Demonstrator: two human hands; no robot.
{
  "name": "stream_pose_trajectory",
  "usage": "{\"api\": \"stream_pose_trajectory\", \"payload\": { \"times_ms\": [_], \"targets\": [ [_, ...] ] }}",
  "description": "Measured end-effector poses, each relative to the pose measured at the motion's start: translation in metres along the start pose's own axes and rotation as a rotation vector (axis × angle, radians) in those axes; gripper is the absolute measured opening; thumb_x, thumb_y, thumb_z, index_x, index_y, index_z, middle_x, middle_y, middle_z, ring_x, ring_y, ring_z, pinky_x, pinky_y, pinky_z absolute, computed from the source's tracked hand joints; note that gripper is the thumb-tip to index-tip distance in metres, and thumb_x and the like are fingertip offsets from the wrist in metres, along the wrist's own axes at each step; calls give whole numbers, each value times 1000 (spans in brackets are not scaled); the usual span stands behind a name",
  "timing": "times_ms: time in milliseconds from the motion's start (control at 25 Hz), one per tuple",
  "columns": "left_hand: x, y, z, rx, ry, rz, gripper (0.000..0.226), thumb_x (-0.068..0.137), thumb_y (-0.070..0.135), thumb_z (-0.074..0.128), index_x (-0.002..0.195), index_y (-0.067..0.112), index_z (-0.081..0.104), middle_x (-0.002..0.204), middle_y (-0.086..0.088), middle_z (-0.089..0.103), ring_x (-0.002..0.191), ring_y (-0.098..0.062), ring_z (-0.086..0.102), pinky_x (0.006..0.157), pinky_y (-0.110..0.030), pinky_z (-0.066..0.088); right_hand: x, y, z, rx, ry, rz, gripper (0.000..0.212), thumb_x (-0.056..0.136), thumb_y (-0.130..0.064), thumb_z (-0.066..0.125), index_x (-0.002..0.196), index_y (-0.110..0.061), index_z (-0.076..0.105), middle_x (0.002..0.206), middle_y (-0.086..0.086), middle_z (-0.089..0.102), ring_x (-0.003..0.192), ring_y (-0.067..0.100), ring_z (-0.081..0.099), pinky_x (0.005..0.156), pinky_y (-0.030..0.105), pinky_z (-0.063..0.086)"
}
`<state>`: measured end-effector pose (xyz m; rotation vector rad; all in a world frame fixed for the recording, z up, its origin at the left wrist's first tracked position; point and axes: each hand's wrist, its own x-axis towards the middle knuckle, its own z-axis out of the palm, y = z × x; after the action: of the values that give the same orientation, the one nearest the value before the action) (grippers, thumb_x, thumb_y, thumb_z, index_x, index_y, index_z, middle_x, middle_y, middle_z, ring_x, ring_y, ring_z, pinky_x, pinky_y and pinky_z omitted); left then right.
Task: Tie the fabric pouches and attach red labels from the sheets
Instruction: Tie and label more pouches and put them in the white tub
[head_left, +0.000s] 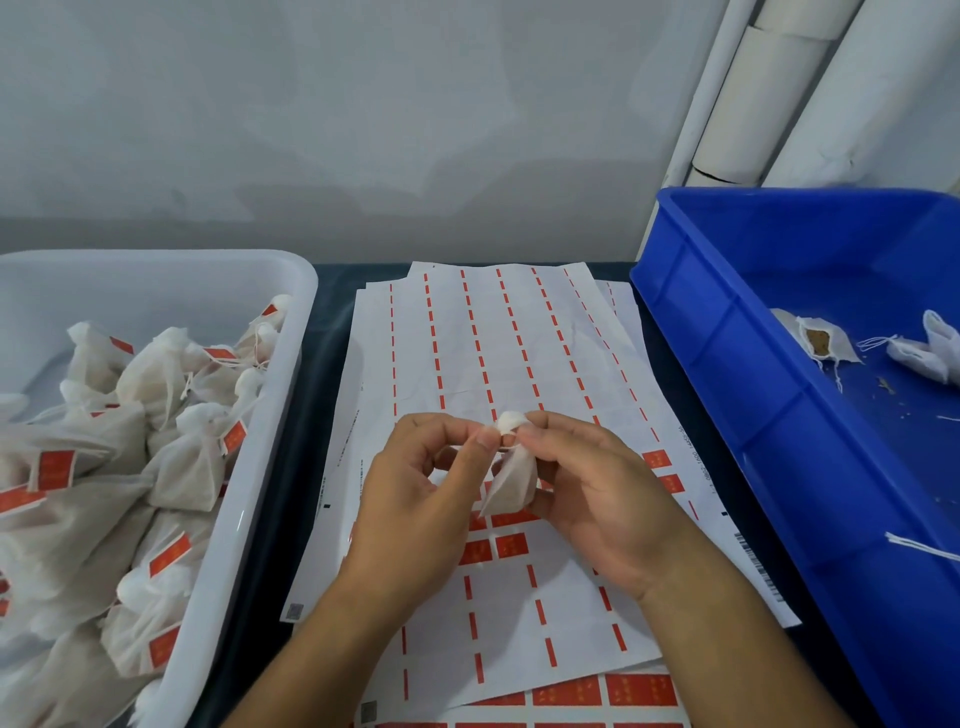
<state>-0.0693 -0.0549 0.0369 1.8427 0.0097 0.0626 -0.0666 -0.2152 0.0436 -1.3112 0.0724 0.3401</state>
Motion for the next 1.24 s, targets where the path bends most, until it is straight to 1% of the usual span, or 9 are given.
{"api": "stream_pose_trajectory", "payload": {
  "times_ms": [120, 240, 320, 480, 640, 840, 960, 1080, 1240],
  "targets": [
    [0, -2, 1, 3, 8, 3, 38, 73, 75, 47, 84, 45, 67, 97, 17, 64, 90, -1, 66, 61, -10, 53, 1, 2, -2, -30, -18, 21, 39, 84, -43, 65, 108, -15, 78, 112, 10, 72, 114, 28, 67, 98, 43, 58],
    [-3, -4, 4, 51, 45, 58, 36, 78, 69, 49, 80, 39, 68, 96, 17, 62, 92, 1, 63, 67, -5, 49, 1, 4, -4, -125, 15, 33, 35, 92, -44, 65, 111, -17, 77, 113, 6, 73, 114, 25, 68, 101, 45, 56],
    [-4, -4, 5, 100, 87, 141, 27, 84, 63, 53, 81, 40, 66, 96, 18, 60, 95, 2, 60, 69, -4, 47, 2, 4, -5, -178, 43, 32, 33, 92, -47, 64, 110, -22, 78, 113, 3, 74, 114, 24, 68, 103, 46, 55],
    [-5, -4, 5, 182, 163, 299, 8, 84, 54, 60, 87, 46, 60, 100, 23, 53, 96, 2, 59, 63, -4, 48, 2, 4, -3, -232, 62, 22, 28, 98, -46, 60, 104, -29, 80, 106, -4, 75, 112, 22, 69, 102, 45, 57],
    [-2, -12, -2, 314, 184, 495, 14, 87, 44, 67, 100, 38, 69, 101, 16, 54, 91, 0, 58, 64, -6, 50, 3, 7, -1, -285, 115, 42, 33, 91, -55, 58, 100, -33, 80, 106, -5, 75, 112, 25, 67, 103, 47, 55],
    [-3, -13, -4, 381, 72, 468, 32, 90, 55, 60, 111, 37, 76, 101, 18, 56, 93, 0, 58, 62, -5, 50, 2, 6, -5, -315, 156, 31, 28, 102, -46, 56, 99, -32, 80, 107, -4, 74, 114, 26, 66, 105, 49, 53],
    [-1, -12, -6, 398, 33, 481, 30, 89, 52, 66, 109, 34, 78, 97, 18, 57, 84, -1, 58, 59, -4, 48, 2, 5, -6, -389, 142, 28, 30, 103, -44, 55, 95, -27, 79, 101, -4, 75, 110, 24, 67, 105, 49, 53],
    [0, -11, -8, 438, 42, 512, 29, 86, 49, 64, 101, 30, 81, 93, 20, 55, 75, 2, 57, 59, -4, 45, 2, 2, -7, -488, 126, -14, 31, 103, -42, 57, 87, -25, 78, 89, -4, 74, 98, 19, 70, 99, 42, 57],
    [1, -11, -8, 504, 3, 480, 26, 85, 52, 64, 93, 31, 78, 96, 20, 53, 73, 2, 56, 61, -7, 47, 3, 0, -10, -666, 109, -115, 24, 100, -43, 60, 87, -28, 73, 83, -14, 69, 87, 10, 67, 84, 29, 59]
  ]
}}
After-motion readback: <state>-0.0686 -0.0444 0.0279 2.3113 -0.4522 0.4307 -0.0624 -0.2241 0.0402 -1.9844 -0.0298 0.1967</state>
